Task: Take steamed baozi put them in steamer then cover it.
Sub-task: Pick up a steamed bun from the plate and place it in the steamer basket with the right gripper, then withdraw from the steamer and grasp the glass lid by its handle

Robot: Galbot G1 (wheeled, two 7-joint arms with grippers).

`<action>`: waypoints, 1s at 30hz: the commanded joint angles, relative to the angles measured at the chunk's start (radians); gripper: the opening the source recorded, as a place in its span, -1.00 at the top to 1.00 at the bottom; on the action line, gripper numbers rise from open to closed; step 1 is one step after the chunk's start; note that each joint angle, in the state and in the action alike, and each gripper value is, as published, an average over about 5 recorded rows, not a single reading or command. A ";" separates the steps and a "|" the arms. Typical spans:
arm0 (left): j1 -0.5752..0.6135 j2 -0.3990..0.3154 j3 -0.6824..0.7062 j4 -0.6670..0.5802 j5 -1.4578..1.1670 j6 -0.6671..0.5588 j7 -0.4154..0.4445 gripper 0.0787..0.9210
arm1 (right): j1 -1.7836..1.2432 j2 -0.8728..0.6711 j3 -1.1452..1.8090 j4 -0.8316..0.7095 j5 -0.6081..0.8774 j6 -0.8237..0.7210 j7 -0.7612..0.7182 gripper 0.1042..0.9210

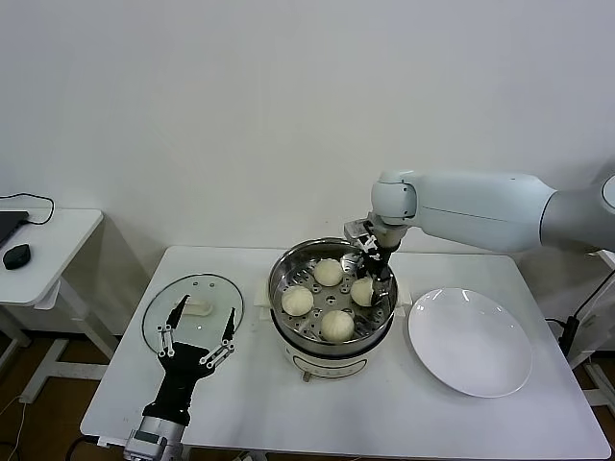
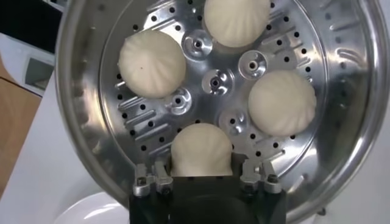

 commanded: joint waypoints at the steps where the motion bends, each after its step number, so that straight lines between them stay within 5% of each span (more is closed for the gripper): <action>1: 0.000 0.002 -0.004 0.001 0.000 0.000 -0.001 -0.77 | -0.015 -0.004 0.013 0.005 0.004 -0.001 0.040 -0.55; 5: -0.001 0.002 -0.004 -0.001 0.000 0.001 -0.001 -0.77 | 0.001 -0.043 0.046 0.035 0.001 0.004 0.032 -0.73; 12: -0.007 0.007 0.000 0.002 0.005 0.003 -0.001 -0.77 | 0.019 -0.231 0.247 0.156 0.032 0.062 0.102 -0.76; 23: -0.082 0.012 -0.014 0.047 0.120 0.006 -0.014 -0.77 | -0.419 -0.529 0.711 0.363 0.085 0.331 1.278 -0.76; 30: -0.143 0.019 -0.029 0.087 0.194 0.023 -0.032 -0.77 | -1.053 -0.517 1.317 0.368 -0.006 0.439 1.534 -0.76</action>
